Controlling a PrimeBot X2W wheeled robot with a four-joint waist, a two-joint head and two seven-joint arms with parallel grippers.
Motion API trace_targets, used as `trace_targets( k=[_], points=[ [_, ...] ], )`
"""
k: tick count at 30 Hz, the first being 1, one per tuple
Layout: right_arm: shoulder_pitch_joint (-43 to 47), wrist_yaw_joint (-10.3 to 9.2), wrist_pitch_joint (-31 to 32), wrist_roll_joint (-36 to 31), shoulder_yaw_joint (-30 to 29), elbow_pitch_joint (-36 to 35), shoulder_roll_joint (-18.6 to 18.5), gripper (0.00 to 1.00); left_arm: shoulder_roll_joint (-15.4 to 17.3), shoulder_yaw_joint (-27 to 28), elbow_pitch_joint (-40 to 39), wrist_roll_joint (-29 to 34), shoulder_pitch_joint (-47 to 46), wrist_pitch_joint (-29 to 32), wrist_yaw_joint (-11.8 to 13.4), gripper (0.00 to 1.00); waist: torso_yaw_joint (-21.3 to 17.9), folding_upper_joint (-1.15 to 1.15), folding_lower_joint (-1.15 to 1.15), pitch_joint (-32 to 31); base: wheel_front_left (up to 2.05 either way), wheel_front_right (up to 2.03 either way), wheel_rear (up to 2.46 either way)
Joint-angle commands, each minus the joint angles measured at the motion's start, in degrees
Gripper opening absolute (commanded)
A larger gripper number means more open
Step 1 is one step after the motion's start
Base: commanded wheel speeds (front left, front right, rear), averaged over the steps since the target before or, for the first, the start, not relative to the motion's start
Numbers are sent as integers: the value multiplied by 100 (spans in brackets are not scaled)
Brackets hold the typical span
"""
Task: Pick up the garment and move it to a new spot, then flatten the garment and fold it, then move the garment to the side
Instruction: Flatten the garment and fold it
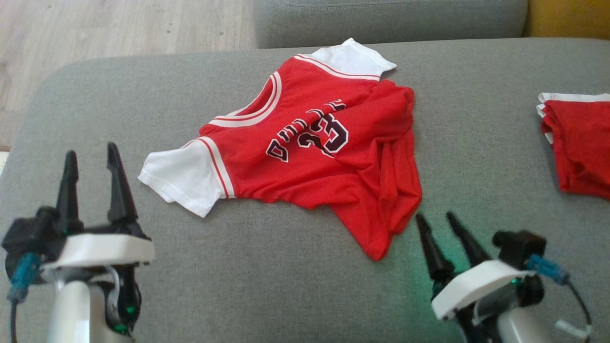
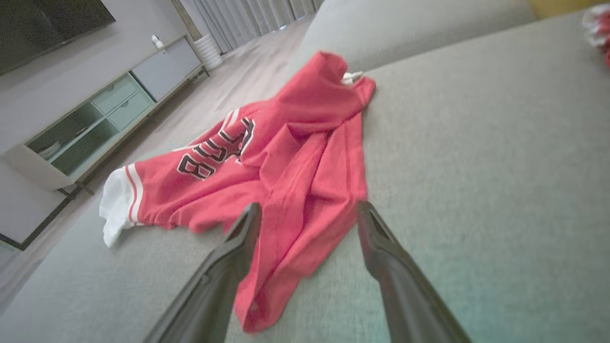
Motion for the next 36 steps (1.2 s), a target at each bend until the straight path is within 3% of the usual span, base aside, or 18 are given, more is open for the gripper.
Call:
trace_targets(
  k=[1, 14, 26, 27, 32, 36],
  points=[
    [-84, -5, 68, 114, 232, -128, -2, 100, 38, 129, -241, 27, -124, -30, -33, 100, 9, 0, 0, -14, 0, 0, 0],
    [-205, -5, 339, 94, 1135, 631, -2, 100, -21, -353, -126, -219, -40, -30, -73, 100, 230, 0, 0, 54, 0, 0, 0],
    [-688, -5, 147, 165, 1289, 1347, -2, 100, -22, -487, -38, -293, -101, -30, -70, 100, 417, 0, 0, 201, 0, 0, 0],
    [-774, -5, 117, 267, 1300, 1480, -2, 0, -22, -503, -8, -291, -98, -30, -69, 100, 423, 0, 0, 205, 0, 0, 0],
    [-951, -5, 36, 206, 1193, 1682, -4, 0, -22, -482, 18, -290, -91, -30, -57, 100, 376, 0, 0, 210, 0, 0, 0],
    [-1053, -5, 6, 217, 1003, 1634, -255, 0, -22, -463, 31, -299, -95, -30, -47, 100, 277, 0, 0, 189, 0, 0, 0]
  ],
)
